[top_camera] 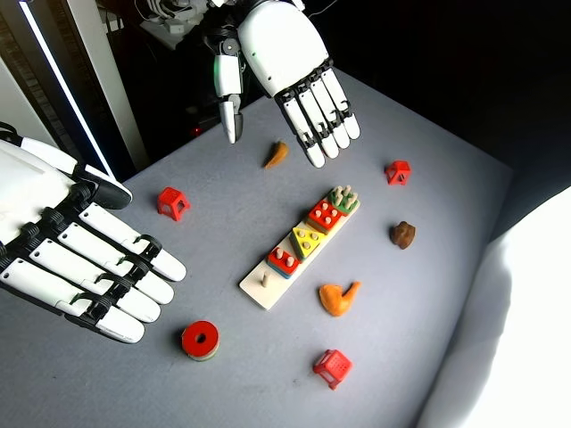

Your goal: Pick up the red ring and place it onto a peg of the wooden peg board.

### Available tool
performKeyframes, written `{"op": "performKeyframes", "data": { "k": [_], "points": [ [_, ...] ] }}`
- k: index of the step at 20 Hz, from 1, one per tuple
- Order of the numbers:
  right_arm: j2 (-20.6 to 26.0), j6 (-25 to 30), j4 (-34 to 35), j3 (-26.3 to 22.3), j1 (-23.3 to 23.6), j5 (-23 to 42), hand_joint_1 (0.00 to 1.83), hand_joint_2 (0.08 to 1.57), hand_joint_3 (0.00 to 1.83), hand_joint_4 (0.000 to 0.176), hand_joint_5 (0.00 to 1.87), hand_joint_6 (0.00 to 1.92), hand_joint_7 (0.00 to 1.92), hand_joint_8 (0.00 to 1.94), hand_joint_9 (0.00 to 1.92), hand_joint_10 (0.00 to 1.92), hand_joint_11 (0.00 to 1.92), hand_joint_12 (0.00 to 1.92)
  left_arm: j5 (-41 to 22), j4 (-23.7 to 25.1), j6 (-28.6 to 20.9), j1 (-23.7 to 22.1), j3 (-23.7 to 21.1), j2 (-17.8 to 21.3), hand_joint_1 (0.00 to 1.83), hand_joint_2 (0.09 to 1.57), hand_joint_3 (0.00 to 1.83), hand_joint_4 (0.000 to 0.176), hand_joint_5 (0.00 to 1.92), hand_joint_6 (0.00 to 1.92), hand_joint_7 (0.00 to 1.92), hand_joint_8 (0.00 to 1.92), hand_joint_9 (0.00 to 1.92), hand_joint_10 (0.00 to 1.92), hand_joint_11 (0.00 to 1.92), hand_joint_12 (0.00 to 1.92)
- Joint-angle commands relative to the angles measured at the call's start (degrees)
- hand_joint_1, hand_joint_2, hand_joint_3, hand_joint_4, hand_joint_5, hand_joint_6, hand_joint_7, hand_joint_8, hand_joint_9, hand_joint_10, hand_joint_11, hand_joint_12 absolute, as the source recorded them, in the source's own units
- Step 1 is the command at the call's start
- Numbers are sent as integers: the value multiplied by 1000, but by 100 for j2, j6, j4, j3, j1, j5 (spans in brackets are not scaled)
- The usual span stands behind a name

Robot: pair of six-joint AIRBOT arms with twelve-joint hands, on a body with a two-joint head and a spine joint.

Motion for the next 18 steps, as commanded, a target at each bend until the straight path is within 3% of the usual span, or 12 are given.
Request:
{"op": "performKeyframes", "data": {
  "k": [1, 2, 4, 6, 7, 8, 9, 11, 12, 14, 16, 18],
  "points": [
    [33, 13, -279, -13, 47, 356, 250, 1087, 0, 0, 151, 1, 144, 0, 84, 2, 1, 105, 123, 508, 8, -72, 10, 0, 0, 1141, 2, 0, 157, 5, 146, 5, 99, 4, 0, 187],
    [32, 12, -278, -13, 83, 356, 281, 1079, 0, 0, 164, 3, 157, 2, 98, 4, 0, 168, 136, 506, 7, -80, 17, 9, 0, 1139, 1, 0, 158, 5, 149, 5, 98, 3, 0, 191],
    [37, -8, -278, -9, 25, 390, 179, 1035, 0, 0, 152, 3, 146, 4, 79, 3, 0, 22, 138, 479, 1, -84, 64, 8, 0, 1149, 4, 0, 148, 3, 132, 4, 90, 2, 0, 164],
    [39, -10, -278, -7, -13, 390, 134, 966, 0, 0, 167, 8, 150, 4, 46, 0, 0, 0, 138, 475, 1, -84, 89, 9, 0, 1154, 4, 0, 157, 4, 146, 6, 103, 5, 0, 181],
    [34, -9, -278, -5, -13, 387, 145, 920, 0, 16, 148, 1, 116, 0, 8, 0, 0, 0, 138, 471, 0, -85, 100, 10, 0, 1163, 3, 0, 194, 5, 188, 6, 134, 5, 0, 237],
    [8, 37, -279, 15, -5, 350, 178, 887, 0, 18, 192, 19, 152, 16, 32, 12, 0, 0, 138, 469, -14, -86, 103, 9, 0, 1168, 3, 0, 202, 5, 198, 6, 143, 6, 0, 247],
    [-12, 102, -279, 39, 2, 309, 272, 860, 0, 7, 235, 16, 206, 8, 79, 17, 0, 0, 138, 462, -16, -88, 103, 9, 0, 1162, 0, 0, 205, 5, 198, 5, 140, 4, 0, 247],
    [-98, 271, -279, 216, 25, 175, 324, 829, 0, 20, 300, 34, 271, 23, 104, 21, 0, 0, 138, 460, -23, -90, 101, 9, 0, 1168, 1, 0, 231, 5, 224, 5, 169, 6, 0, 278],
    [-173, 271, -279, 341, 70, 133, 371, 832, 0, 10, 340, 28, 301, 10, 104, 12, 0, 0, 138, 460, -25, -90, 100, 9, 0, 1164, 0, 0, 217, 2, 209, 3, 158, 2, 0, 254],
    [-347, 258, -279, 635, 141, 14, 459, 861, 0, 0, 437, 57, 388, 33, 131, 18, 0, 0, 138, 460, -27, -90, 103, 7, 0, 1167, 1, 0, 203, 1, 194, 1, 145, 0, 0, 229],
    [-563, 242, -278, 995, 194, -206, 498, 839, 0, 0, 686, 82, 673, 35, 280, 32, 0, 0, 138, 461, -27, -89, 103, 8, 0, 1164, 0, 0, 190, 0, 184, 1, 134, 0, 0, 204],
    [-836, 194, -278, 1337, 162, -237, 510, 855, 1, 23, 788, 112, 798, 71, 306, 35, 0, 0, 138, 462, -27, -90, 102, 8, 0, 1156, 0, 0, 199, 4, 192, 4, 138, 3, 0, 201]
  ]
}}
